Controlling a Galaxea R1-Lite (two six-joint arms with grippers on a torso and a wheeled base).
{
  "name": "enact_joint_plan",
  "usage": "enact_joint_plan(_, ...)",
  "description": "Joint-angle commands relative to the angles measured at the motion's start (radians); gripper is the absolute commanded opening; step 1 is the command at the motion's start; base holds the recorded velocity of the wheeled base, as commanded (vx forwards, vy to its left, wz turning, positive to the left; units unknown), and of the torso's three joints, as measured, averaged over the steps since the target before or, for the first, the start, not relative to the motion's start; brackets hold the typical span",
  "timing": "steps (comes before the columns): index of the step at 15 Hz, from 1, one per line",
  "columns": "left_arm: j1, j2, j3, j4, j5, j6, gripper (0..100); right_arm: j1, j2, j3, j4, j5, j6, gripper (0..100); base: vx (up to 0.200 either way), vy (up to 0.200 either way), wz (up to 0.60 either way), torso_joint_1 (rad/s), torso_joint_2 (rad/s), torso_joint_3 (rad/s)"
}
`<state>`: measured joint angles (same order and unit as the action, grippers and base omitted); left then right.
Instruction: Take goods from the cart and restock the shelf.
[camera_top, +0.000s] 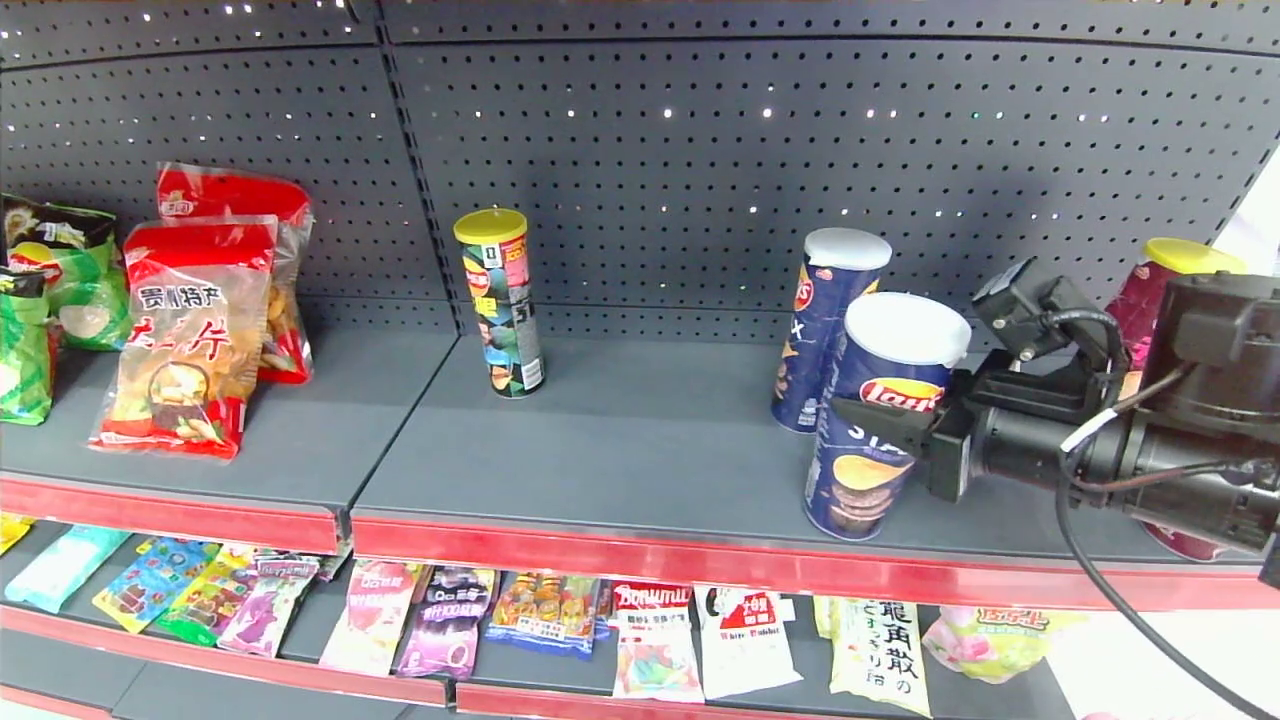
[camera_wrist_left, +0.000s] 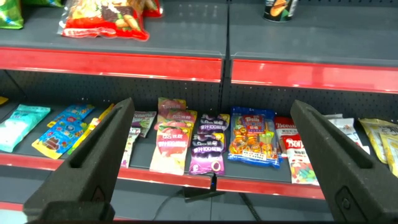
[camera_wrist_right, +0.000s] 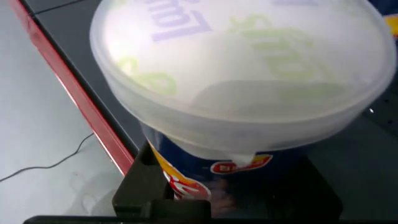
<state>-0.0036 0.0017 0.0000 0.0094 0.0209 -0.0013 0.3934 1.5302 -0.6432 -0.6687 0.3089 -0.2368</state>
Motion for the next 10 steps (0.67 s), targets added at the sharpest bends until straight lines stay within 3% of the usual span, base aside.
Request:
enact_joint_plan(1,0.001,0.001,0.000,0.000,0.001,0.000,100,-0.015,0.024,-0.026,0.003,0.033,-0.002,0,0.000,0.000,0.00,0.000,0.00,0.000)
enact_joint_plan(10,0.001,0.000,0.000,0.000,0.001,0.000,100,-0.071,0.110,-0.089,0.008,0.260,-0.072,0,0.000,0.000,0.00,0.000,0.00,0.000)
